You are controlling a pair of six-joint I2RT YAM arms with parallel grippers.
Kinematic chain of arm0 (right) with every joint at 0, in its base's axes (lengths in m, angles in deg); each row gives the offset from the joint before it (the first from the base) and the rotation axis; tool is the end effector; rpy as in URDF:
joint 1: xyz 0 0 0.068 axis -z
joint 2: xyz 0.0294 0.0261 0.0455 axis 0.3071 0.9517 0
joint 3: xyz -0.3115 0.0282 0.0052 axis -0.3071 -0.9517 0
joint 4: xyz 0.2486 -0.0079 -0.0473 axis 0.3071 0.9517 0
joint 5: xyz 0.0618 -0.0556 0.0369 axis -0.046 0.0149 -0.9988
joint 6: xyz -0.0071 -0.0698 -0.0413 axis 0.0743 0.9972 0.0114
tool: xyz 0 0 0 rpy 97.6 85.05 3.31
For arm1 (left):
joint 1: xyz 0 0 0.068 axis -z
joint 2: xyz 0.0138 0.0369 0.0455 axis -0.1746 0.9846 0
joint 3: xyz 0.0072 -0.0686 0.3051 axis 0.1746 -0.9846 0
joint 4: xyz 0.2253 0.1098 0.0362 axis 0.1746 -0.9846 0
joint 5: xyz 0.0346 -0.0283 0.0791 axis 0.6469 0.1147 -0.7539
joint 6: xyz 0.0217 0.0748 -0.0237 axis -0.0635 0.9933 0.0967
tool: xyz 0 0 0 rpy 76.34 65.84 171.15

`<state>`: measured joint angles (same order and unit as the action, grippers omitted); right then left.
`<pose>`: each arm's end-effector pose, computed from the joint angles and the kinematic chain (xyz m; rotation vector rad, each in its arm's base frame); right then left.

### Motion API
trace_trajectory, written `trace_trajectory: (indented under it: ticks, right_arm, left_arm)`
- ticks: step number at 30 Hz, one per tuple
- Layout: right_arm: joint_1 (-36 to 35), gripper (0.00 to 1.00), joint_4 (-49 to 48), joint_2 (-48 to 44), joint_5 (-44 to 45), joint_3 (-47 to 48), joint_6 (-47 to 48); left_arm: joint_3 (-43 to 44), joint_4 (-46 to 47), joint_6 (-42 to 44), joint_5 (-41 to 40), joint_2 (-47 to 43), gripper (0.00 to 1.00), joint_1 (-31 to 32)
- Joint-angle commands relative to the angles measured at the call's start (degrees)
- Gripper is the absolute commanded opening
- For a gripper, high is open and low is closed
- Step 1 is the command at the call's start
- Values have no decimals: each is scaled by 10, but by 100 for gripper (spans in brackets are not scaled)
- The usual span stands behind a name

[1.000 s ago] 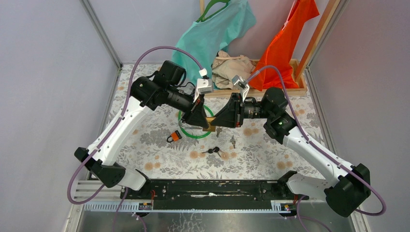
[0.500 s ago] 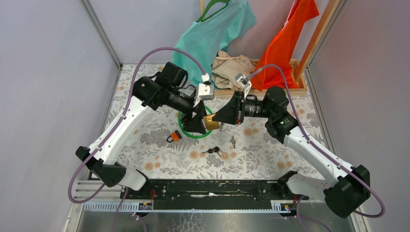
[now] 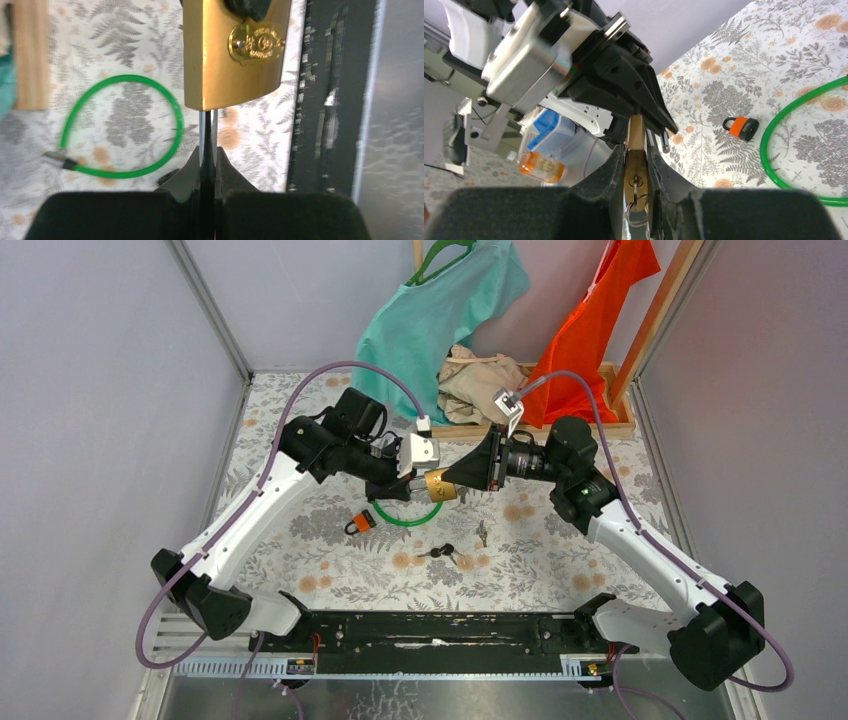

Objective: Unlock with the key

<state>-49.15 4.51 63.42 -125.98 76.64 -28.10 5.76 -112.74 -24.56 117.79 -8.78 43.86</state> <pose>0.1864 0.1760 0.4097 -0.7258 1.5614 1.5286 0.1960 -0.1815 0.3999 1.6490 1.8126 -0.7601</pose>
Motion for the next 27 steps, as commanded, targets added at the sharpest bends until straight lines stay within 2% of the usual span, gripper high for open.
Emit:
trace_trajectory:
  ticks: [1, 8, 15, 16, 18, 20, 22, 27]
  right_arm:
    - [1, 3, -65, 6, -7, 5, -63]
    - [2, 32, -119, 28, -57, -7, -96]
    - [1, 52, -130, 27, -91, -6, -91]
    - [2, 50, -130, 26, -93, -5, -89]
    - [2, 34, -98, 26, -86, 5, -67]
    - [2, 22, -52, 28, -81, 19, -42]
    - [2, 2, -35, 27, -66, 24, -42]
    - [5, 0, -6, 37, -14, 41, -99]
  left_arm:
    - [-18, 79, 5, -61, -33, 0, 14]
    - [11, 73, -25, -51, -22, 0, 19]
    - [55, 36, -52, -16, 8, 0, 18]
    - [61, 31, -52, -13, 13, 0, 18]
    - [69, 28, -53, -15, 17, 0, 18]
    - [74, 27, -50, -20, 17, 0, 17]
    - [74, 30, -38, -34, 15, 0, 17]
    - [33, 90, 36, -143, -13, 0, 25]
